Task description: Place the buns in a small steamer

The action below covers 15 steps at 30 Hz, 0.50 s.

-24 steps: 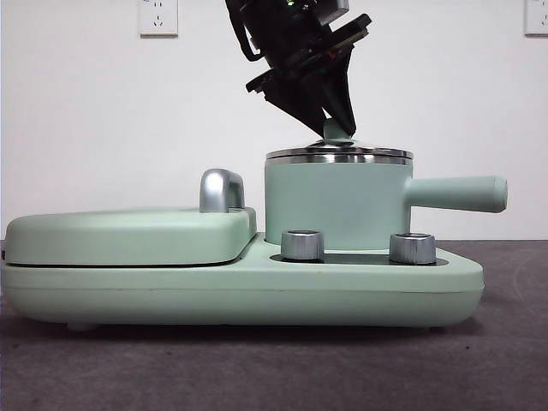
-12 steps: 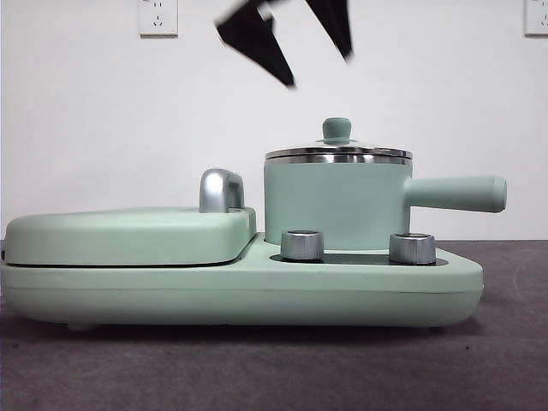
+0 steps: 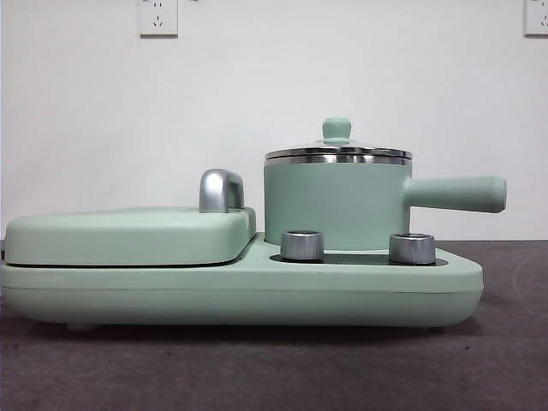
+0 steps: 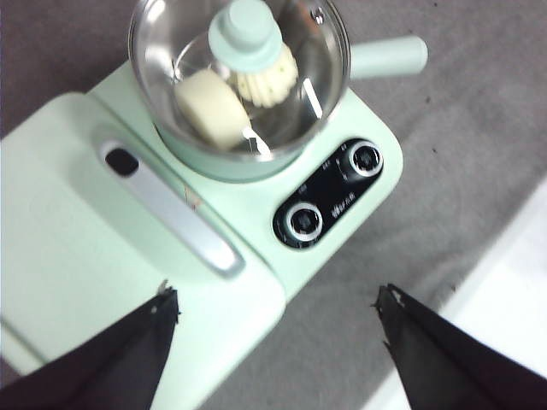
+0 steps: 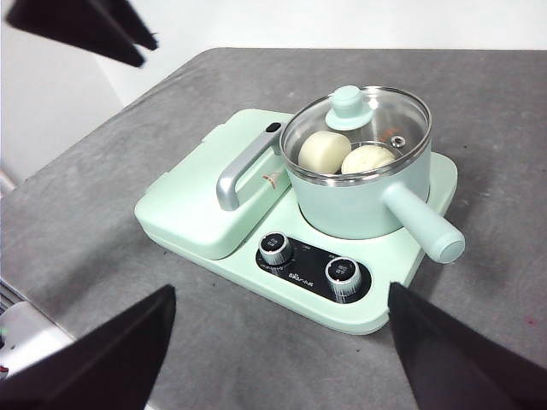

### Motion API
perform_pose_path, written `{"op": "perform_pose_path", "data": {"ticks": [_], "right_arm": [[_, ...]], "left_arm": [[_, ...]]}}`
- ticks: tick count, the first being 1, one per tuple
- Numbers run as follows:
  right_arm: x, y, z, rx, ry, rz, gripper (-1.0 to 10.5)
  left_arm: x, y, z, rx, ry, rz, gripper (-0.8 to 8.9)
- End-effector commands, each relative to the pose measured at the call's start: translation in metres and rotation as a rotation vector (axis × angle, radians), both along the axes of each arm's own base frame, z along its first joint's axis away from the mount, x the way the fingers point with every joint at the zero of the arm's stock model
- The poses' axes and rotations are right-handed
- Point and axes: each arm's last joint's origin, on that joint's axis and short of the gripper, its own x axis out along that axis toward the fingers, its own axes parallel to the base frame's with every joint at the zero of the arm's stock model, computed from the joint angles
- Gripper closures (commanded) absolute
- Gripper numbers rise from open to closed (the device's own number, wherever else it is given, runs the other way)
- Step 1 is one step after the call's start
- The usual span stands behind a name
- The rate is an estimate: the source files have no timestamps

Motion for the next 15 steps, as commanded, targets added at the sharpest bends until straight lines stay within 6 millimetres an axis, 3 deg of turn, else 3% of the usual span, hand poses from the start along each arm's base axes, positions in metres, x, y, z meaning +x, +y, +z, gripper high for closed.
{"op": "perform_pose_path", "data": {"ticks": [1, 7, 15], "right_arm": [[0.0, 0.0, 0.003, -0.004, -0.024, 0.017, 5.6], [-0.001, 0.001, 0.003, 0.001, -0.022, 0.037, 5.6], [-0.001, 0.0, 0.003, -0.018, -0.037, 0.04, 5.6]], "left_arm": [[-0.014, 0.009, 0.0, 0.0, 0.001, -0.01, 4.49], [-0.049, 0.044, -0.031, -0.05, -0.044, 0.037, 4.49], [-0.11, 0.091, -0.087, -0.299, -0.136, 0.21, 4.48]]}}
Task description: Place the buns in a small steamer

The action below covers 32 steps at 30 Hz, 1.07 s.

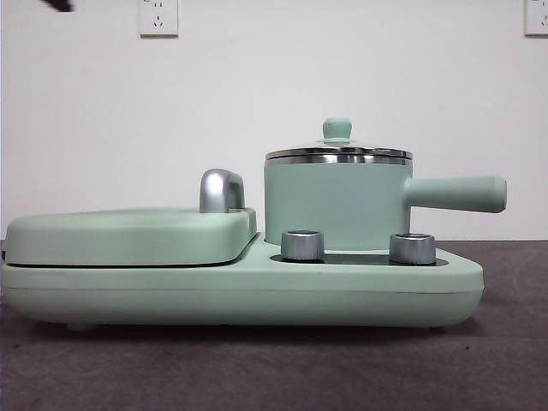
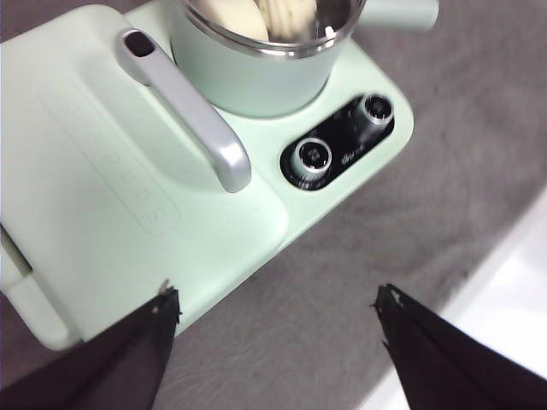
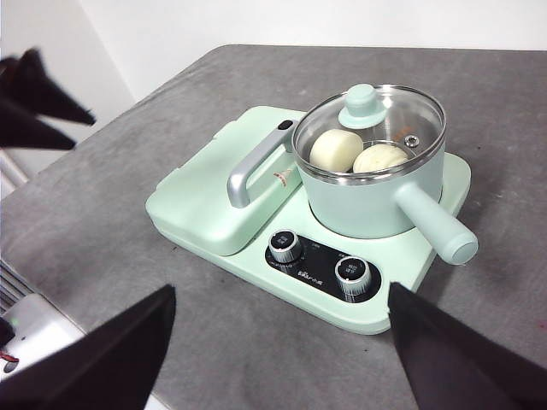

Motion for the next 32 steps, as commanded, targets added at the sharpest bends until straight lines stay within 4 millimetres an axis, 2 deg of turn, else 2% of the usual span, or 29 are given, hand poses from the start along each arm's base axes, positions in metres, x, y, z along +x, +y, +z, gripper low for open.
{"op": "perform_pose_path", "data": {"ticks": [1, 5, 9, 10, 11, 12, 13, 32], "right_arm": [[0.0, 0.0, 0.003, -0.021, -0.038, 0.016, 5.6], [0.0, 0.0, 0.003, -0.036, -0.051, 0.022, 5.6], [0.0, 0.0, 0.003, -0.04, -0.055, 0.024, 5.6], [0.0, 0.0, 0.003, -0.04, -0.053, 0.024, 6.3], [0.0, 0.0, 0.003, -0.041, -0.05, 0.025, 8.4], [-0.001, 0.0, 0.002, -0.043, -0.048, 0.025, 9.7], [0.0, 0.0, 0.002, -0.045, -0.049, 0.022, 9.2], [0.0, 0.0, 0.006, -0.029, -0.085, 0.021, 9.3]], "left_arm": [[-0.018, 0.012, -0.018, -0.13, -0.001, 0.083, 4.48], [-0.042, 0.03, -0.041, -0.233, -0.034, 0.139, 4.48], [-0.059, 0.043, -0.051, -0.268, -0.06, 0.161, 4.64], [-0.062, 0.045, -0.051, -0.271, -0.066, 0.166, 5.36], [-0.065, 0.047, -0.05, -0.276, -0.075, 0.167, 7.15], [-0.067, 0.049, -0.05, -0.281, -0.082, 0.168, 8.32], [-0.068, 0.05, -0.049, -0.289, -0.091, 0.17, 7.89], [-0.07, 0.052, -0.049, -0.303, -0.115, 0.179, 8.06]]}}
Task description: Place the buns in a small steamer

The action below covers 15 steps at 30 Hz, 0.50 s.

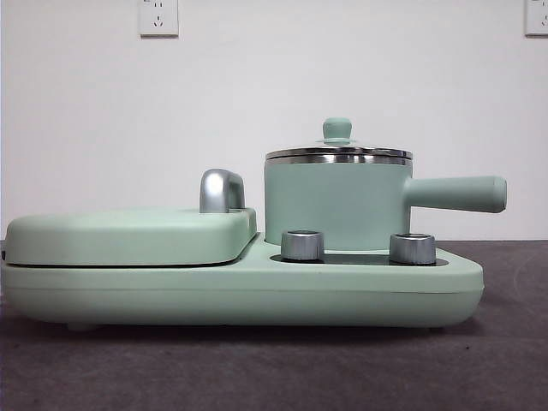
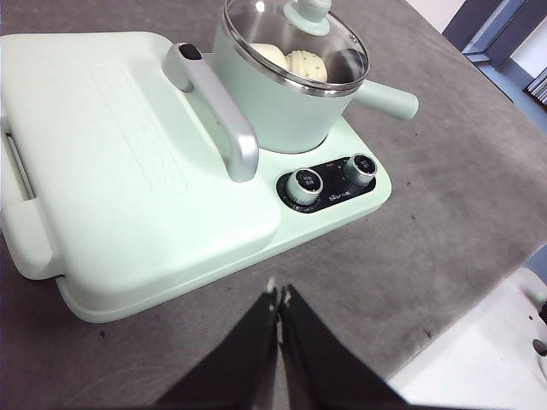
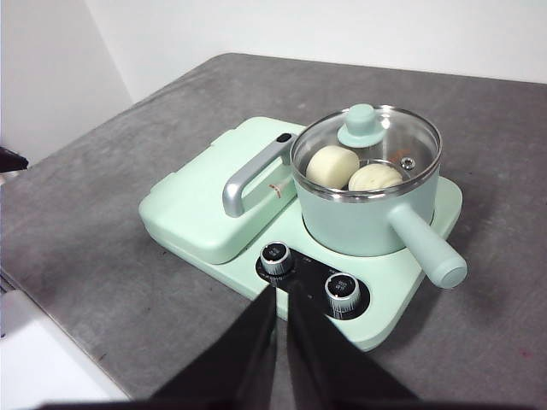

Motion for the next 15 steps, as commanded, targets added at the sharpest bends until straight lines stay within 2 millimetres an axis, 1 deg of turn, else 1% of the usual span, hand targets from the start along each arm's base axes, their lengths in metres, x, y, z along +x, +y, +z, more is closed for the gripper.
{"op": "perform_pose_path", "data": {"ticks": [1, 3, 6, 11, 15], "right_arm": [[0.0, 0.0, 0.003, 0.005, -0.021, 0.007, 9.3], [0.0, 0.0, 0.003, 0.005, -0.021, 0.007, 9.3], [0.0, 0.0, 0.004, 0.005, -0.021, 0.006, 9.3], [0.0, 0.0, 0.004, 0.005, -0.021, 0.007, 9.3], [0.0, 0.0, 0.004, 0.005, -0.021, 0.006, 9.3]], "left_arm": [[-0.001, 0.002, 0.001, -0.019, -0.031, 0.021, 8.06], [-0.001, 0.005, -0.002, -0.036, -0.057, 0.052, 8.06], [0.002, 0.01, -0.014, -0.077, -0.129, 0.131, 8.07], [0.01, 0.02, -0.056, -0.132, -0.292, 0.306, 8.06], [0.017, 0.029, -0.094, -0.029, -0.389, 0.398, 8.06]]}}
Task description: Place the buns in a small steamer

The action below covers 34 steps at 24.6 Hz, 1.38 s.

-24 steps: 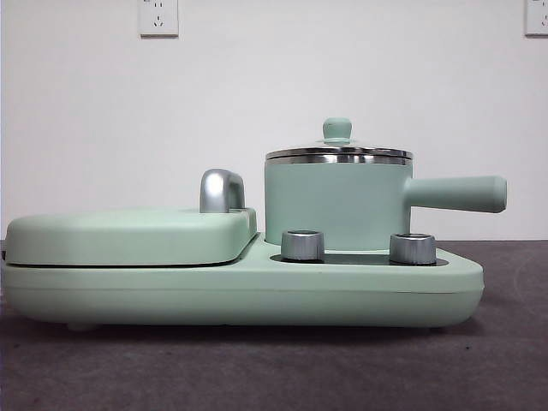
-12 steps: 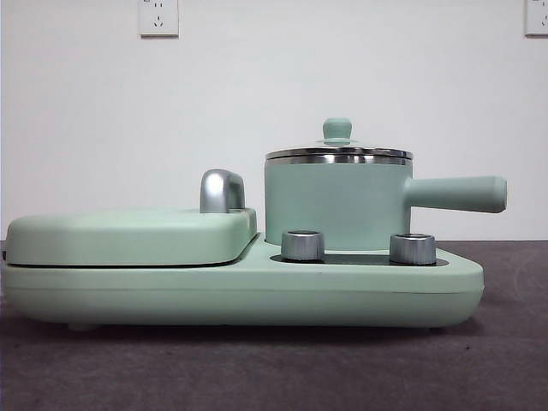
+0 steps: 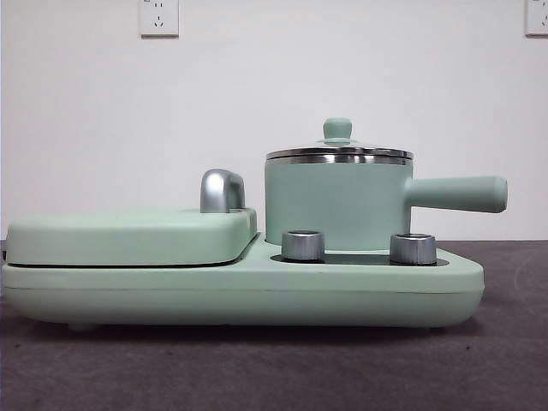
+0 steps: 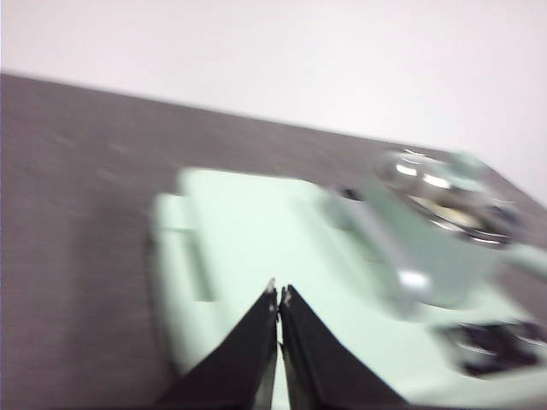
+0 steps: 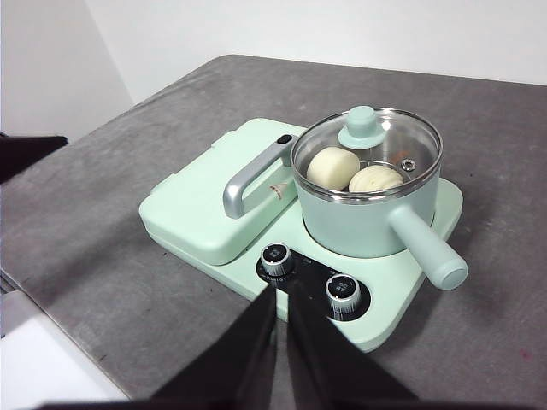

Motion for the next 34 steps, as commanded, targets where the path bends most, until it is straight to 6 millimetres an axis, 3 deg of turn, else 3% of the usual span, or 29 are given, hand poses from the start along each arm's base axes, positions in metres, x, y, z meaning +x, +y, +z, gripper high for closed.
{"op": "perform_pose_path", "data": {"ticks": [1, 6, 17, 34], "right_arm": [[0.0, 0.0, 0.003, 0.005, -0.02, 0.007, 9.3], [0.0, 0.0, 0.003, 0.005, -0.02, 0.007, 9.3], [0.0, 0.0, 0.003, 0.004, -0.02, 0.007, 9.3], [0.0, 0.0, 0.003, 0.003, -0.021, 0.007, 9.3]], "left_arm": [[0.005, 0.004, -0.023, 0.108, -0.038, 0.052, 8.06], [0.013, 0.011, -0.051, 0.15, 0.036, 0.184, 8.07], [0.022, 0.017, -0.077, 0.204, 0.04, 0.299, 8.07], [0.024, 0.019, -0.08, 0.219, 0.01, 0.346, 8.07]]}}
